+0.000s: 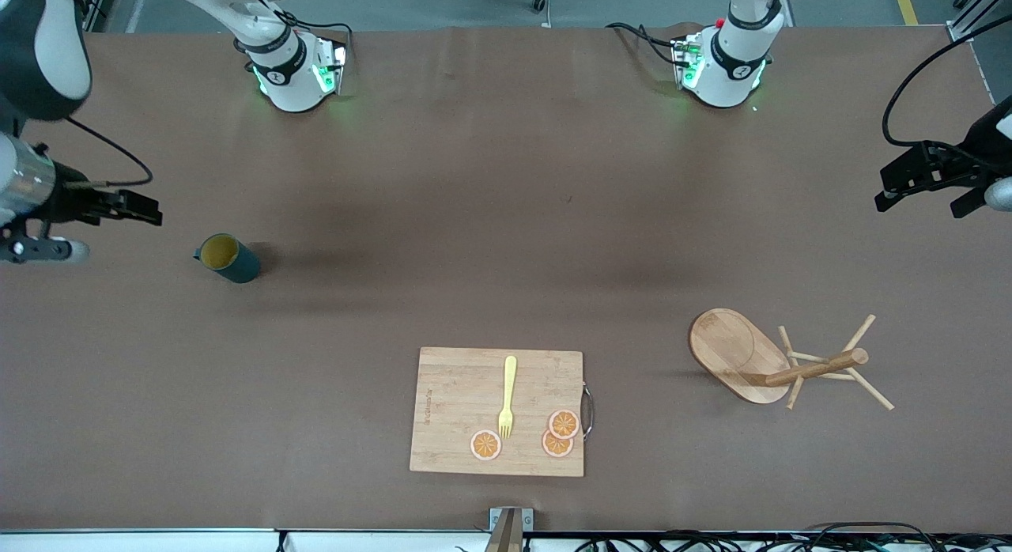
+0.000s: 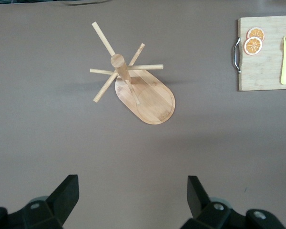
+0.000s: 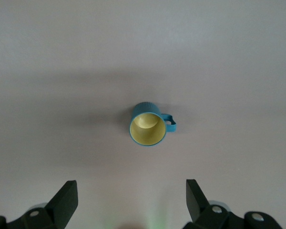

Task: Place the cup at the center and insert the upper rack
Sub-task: 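Reach the right gripper down to the teal mug and grasp it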

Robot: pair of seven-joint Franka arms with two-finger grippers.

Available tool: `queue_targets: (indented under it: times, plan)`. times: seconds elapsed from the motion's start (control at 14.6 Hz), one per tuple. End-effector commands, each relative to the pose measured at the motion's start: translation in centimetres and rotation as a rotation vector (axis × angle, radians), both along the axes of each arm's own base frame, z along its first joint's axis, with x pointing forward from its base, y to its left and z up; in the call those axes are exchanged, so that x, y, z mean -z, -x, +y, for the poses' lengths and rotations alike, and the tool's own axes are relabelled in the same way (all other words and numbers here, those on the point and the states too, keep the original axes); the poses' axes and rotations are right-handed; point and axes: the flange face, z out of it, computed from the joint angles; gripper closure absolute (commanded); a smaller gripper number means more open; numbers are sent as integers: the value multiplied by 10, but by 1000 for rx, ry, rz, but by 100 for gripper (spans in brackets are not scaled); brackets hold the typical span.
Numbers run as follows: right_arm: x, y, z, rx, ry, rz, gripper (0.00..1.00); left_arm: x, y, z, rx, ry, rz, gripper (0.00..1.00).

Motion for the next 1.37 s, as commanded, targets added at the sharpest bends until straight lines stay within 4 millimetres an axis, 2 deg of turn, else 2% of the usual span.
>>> queue_targets:
  times: [0.0, 0.14, 0.34, 0.55, 0.75, 0.96, 1.1, 1.3]
  plan:
    - [43, -12, 6, -13, -3, 74, 0, -4, 0, -2, 1, -14, -9, 0]
    - [76, -10, 7, -16, -8, 133, 0, -4, 0, -2, 1, -14, -9, 0]
    - [130, 6, 5, -15, -11, 164, 0, -4, 0, -2, 1, -14, -9, 0]
    - [173, 21, 10, -24, -13, 172, 0, -4, 0, -4, 4, -14, -9, 0]
    - [214, 25, 16, -36, -14, 202, 0, -4, 0, -4, 4, -14, -9, 0]
    - [242, 22, 19, -41, -12, 207, 0, -4, 0, -4, 4, -14, -9, 0]
    - [251, 23, 20, -35, -10, 222, 0, -4, 0, -3, 2, -13, -11, 0]
    - [254, 21, 24, -40, -8, 216, 22, -4, 0, -2, 1, -14, -9, 0]
